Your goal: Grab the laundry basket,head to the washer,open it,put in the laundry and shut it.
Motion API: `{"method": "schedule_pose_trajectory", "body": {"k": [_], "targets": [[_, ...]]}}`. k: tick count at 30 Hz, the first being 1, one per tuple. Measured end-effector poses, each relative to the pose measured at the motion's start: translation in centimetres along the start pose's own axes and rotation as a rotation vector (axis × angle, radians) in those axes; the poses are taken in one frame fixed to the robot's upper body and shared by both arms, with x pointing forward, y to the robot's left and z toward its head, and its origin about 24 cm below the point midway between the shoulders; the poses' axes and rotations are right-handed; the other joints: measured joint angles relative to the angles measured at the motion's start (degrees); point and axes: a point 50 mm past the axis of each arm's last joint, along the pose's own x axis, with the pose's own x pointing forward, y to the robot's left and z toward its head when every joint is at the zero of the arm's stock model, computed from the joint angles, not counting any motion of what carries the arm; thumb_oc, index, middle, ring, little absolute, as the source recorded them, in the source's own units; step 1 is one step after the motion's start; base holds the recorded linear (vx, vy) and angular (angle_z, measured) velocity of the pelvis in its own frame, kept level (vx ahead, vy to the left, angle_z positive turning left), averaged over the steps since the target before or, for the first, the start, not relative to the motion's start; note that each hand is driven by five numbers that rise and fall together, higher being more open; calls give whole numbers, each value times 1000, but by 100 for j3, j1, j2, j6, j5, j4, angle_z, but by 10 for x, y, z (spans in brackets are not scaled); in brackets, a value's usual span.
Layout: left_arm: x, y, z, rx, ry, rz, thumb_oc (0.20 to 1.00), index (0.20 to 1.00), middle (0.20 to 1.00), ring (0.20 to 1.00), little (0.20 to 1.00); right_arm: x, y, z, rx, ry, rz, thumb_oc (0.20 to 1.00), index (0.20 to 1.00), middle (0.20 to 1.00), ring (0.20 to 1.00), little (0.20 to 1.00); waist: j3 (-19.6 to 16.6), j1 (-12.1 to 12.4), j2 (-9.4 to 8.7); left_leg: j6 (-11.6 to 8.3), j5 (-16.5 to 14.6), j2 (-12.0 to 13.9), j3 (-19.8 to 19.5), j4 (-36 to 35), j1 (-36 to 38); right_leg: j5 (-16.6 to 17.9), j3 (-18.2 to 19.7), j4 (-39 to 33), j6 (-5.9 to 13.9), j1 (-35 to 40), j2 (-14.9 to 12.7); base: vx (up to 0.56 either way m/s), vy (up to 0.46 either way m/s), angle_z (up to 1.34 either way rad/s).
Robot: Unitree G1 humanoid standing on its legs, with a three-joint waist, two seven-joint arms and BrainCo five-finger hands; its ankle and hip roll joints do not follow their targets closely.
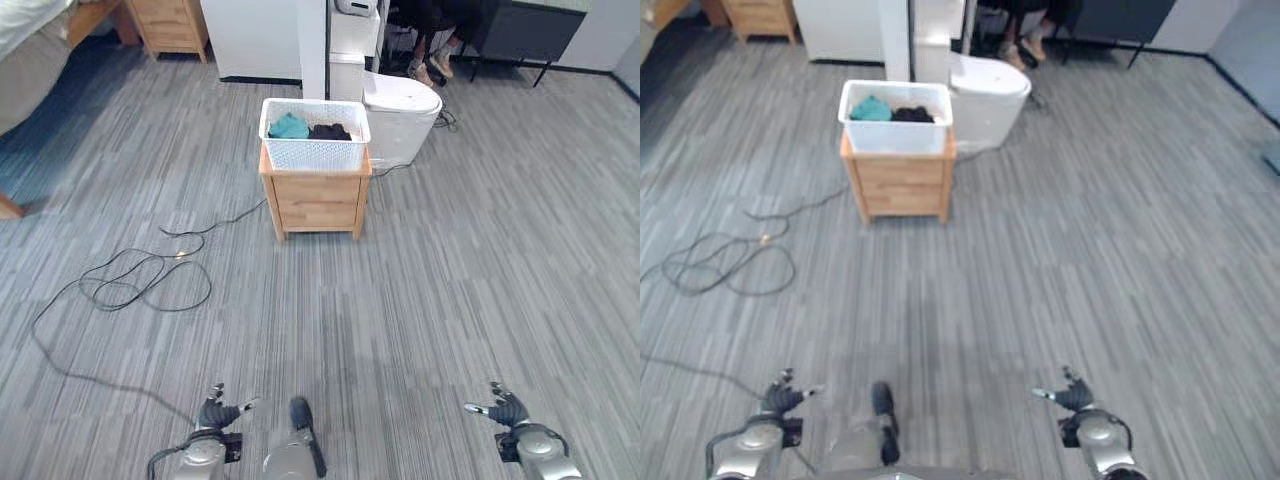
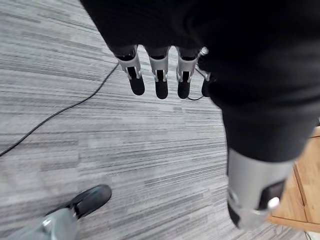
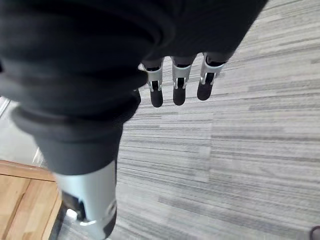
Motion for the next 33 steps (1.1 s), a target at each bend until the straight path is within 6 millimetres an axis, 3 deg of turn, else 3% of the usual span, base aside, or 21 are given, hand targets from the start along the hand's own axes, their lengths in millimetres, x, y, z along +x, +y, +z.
{"method": "schedule_pose_trajectory", "body": {"k": [3, 4, 5, 7, 8, 9, 11, 12, 14, 17, 18, 19, 21, 22, 23, 24, 25, 26, 29, 31, 33], "targets": [[2, 1, 5, 7, -8, 2, 1000, 1000, 1000, 1000, 1000, -2, 12, -1, 21, 2, 25, 1000, 1000, 1000, 1000, 1000, -35, 115, 12, 107, -439, -166, 71, 94, 355, 76, 176, 1169, 182, -325, -285, 271, 300, -13], [3, 1, 9, 9, -21, 2, 1000, 1000, 1000, 1000, 1000, -1, 14, 2, 15, -8, 33, 1000, 1000, 1000, 1000, 1000, -12, 98, 73, 158, -477, -269, 79, -156, 591, 193, 382, 2271, 313, -830, -443, 256, 316, -6], [4, 1, 10, 17, -26, -1, 1000, 1000, 1000, 1000, 1000, 0, 14, 5, 11, -18, 36, 1000, 1000, 1000, 1000, 1000, 4, 59, 97, 248, -512, -359, 80, -383, 745, 114, 531, 3013, 370, -1264, -547, 166, 222, -3], [5, -2, 11, 26, -25, -8, 1000, 1000, 1000, 1000, 1000, 3, 15, 15, -3, -46, 42, 1000, 1000, 1000, 1000, 1000, 67, 6, 170, 343, -460, -488, 52, -721, 974, -263, 864, 3572, 312, -2094, -465, 175, 160, 4], [5, -6, 7, 40, -5, -25, 1000, 1000, 1000, 1000, 1000, 5, 17, 25, -9, -74, 50, 1000, 1000, 1000, 1000, 1000, 198, -207, 351, 284, -402, -464, 9, -834, 1118, -382, 838, 3005, 262, -2798, -133, 376, 162, 17], [5, -8, 8, 31, -11, -27, 1000, 1000, 1000, 1000, 1000, 5, 18, 24, -14, -73, 55, 1000, 1000, 1000, 1000, 1000, 292, -209, 359, 362, -520, -514, -3, -967, 1286, -353, 722, 2430, 284, -3218, 16, 400, 111, 28], [5, -14, 4, 17, 8, -37, 1000, 1000, 1000, 1000, 1000, 5, 17, 25, -10, -74, 50, 1000, 1000, 1000, 1000, 1000, 492, -227, 254, 205, -755, -672, -82, -1065, 1514, -81, 755, 856, 350, -3751, 384, 636, 14, 33], [3, -16, -3, 14, 31, -38, 1000, 1000, 1000, 1000, 1000, 5, 15, 17, -9, -40, 41, 1000, 1000, 1000, 1000, 1000, 571, -373, 190, 93, -913, -818, -265, -1050, 1696, 4, 395, 42, 324, -3825, 388, 593, -39, 66], [2, -16, -7, 16, 46, -37, 1000, 1000, 1000, 1000, 1000, 6, 13, 15, -8, -25, 34, 1000, 1000, 1000, 1000, 1000, 608, -347, 239, 2, -1169, -784, -372, -868, 1862, 215, -125, 64, 210, -3805, 376, 550, -138, 65], [-1, -23, -14, 14, 63, -58, 1000, 1000, 1000, 1000, 1000, 6, 0, 9, -19, -5, 4, 1000, 1000, 1000, 1000, 1000, 596, -386, 569, -414, -1520, -562, -903, -712, 2343, 1057, -22, 355, -215, -3315, 503, 376, -145, 71], [1, -25, -9, 9, 46, -60, 1000, 1000, 1000, 1000, 1000, 5, -3, 7, -12, -2, -6, 1000, 1000, 1000, 1000, 1000, 593, -452, 564, -467, -1523, -489, -1065, -376, 2308, 1460, 3, 337, -596, -3106, 502, 301, -201, 93], [1, -28, -8, 1, 42, -66, 1000, 1000, 1000, 1000, 1000, 5, -8, 7, -19, -1, -18, 1000, 1000, 1000, 1000, 1000, 583, -475, 626, -520, -1521, -417, -1161, -35, 2313, 1558, -24, 315, -767, -2908, 564, 248, -194, 81], [1, -30, -8, -4, 42, -69, 1000, 1000, 1000, 1000, 1000, 7, -15, 11, -24, -15, -34, 1000, 1000, 1000, 1000, 1000, 586, -473, 620, -701, -1440, -170, -1135, 1366, 1851, 1420, -107, 106, -960, -2481, 714, 226, -173, 23], [1, -31, -5, -5, 32, -73, 1000, 1000, 1000, 1000, 1000, 9, -22, 22, -33, -53, -47, 1000, 1000, 1000, 1000, 1000, 577, -415, 592, -959, -1149, 45, -1266, 2886, 1068, 1341, -39, -54, -1069, -2277, 770, 334, -111, -49], [0, -32, -7, -7, 38, -76, 1000, 1000, 1000, 1000, 1000, 11, -29, 39, -41, -108, -62, 1000, 1000, 1000, 1000, 1000, 584, -319, 590, -1059, -1248, 148, -1522, 3619, 421, 1308, 110, -225, -1149, -2092, 914, 377, -56, -59], [0, -32, -7, -7, 40, -78, 1000, 1000, 1000, 1000, 1000, 12, -29, 45, -40, -128, -62, 1000, 1000, 1000, 1000, 1000, 592, -331, 556, -1023, -1375, 148, -1478, 3344, 218, 1308, 151, -362, -1154, -1923, 968, 357, -6, -73], [2, -35, 2, -9, 5, -89, 1000, 1000, 1000, 1000, 1000, 12, -29, 43, -45, -116, -63, 1000, 1000, 1000, 1000, 1000, 616, -338, 467, -946, -1335, 52, -1449, 1942, -19, 1171, 246, -661, -1146, -1479, 1075, 398, 63, -43], [3, -36, 7, -7, -11, -95, 1000, 1000, 1000, 1000, 1000, 12, -29, 42, -45, -116, -63, 1000, 1000, 1000, 1000, 1000, 615, -376, 470, -836, -1152, -3, -1448, 1288, -165, 1083, 266, -660, -1090, -1327, 1140, 395, 83, -44], [3, -35, 8, -7, -17, -95, 1000, 1000, 1000, 1000, 1000, 11, -27, 35, -47, -95, -57, 1000, 1000, 1000, 1000, 1000, 599, -317, 436, -922, -439, -99, -1655, -317, -316, 719, 468, -661, -754, -1013, 1267, 392, 102, -32], [3, -34, 5, -7, 1, -91, 1000, 1000, 1000, 1000, 1000, 10, -24, 32, -53, -82, -47, 1000, 1000, 1000, 1000, 1000, 604, -250, 430, -888, -113, -78, -1938, -960, -482, 573, 601, -660, -784, -769, 1405, 304, 106, -47], [2, -33, 0, -10, 17, -88, 1000, 1000, 1000, 1000, 1000, 8, -25, 23, -58, -60, -50, 1000, 1000, 1000, 1000, 1000, 597, -178, 411, -775, -31, -109, -1917, -831, -677, 424, 585, -656, -911, -485, 1428, 517, 294, -37]]}}
